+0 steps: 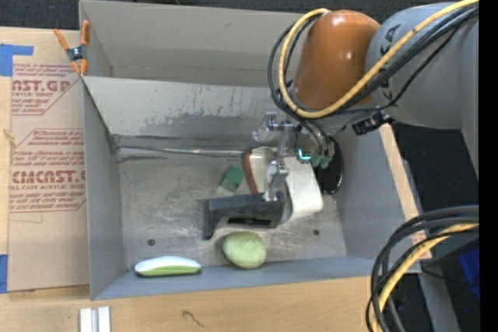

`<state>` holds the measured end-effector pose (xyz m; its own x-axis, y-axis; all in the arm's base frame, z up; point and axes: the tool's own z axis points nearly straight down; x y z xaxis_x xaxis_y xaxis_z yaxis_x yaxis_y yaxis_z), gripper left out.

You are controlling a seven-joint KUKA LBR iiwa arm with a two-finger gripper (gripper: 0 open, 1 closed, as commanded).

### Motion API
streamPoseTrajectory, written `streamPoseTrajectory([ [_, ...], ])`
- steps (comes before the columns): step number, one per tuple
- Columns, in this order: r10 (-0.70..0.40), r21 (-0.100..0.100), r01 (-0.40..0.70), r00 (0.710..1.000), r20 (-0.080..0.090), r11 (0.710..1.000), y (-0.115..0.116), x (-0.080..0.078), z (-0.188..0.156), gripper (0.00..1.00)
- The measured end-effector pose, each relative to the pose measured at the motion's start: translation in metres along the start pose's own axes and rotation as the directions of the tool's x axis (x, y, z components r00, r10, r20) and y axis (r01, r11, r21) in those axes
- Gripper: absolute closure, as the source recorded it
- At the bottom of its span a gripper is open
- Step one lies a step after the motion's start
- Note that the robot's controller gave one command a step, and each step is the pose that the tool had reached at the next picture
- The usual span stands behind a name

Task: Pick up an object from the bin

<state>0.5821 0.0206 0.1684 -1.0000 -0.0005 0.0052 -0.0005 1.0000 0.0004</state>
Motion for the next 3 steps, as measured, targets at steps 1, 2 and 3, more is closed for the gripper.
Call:
streamPoseTrajectory([
  [1, 0.0, 0.0, 0.0, 1.0, 0.007, 1.0, 0.0, -0.002, -0.004, 0.0],
  [2, -0.009, 0.0, 0.009, 1.0, 0.008, 1.0, -0.012, 0.025, 0.05, 0.0],
  [3, 0.154, -0.001, -0.154, 0.988, -0.015, 0.988, -0.022, 0.033, 0.088, 1.0],
])
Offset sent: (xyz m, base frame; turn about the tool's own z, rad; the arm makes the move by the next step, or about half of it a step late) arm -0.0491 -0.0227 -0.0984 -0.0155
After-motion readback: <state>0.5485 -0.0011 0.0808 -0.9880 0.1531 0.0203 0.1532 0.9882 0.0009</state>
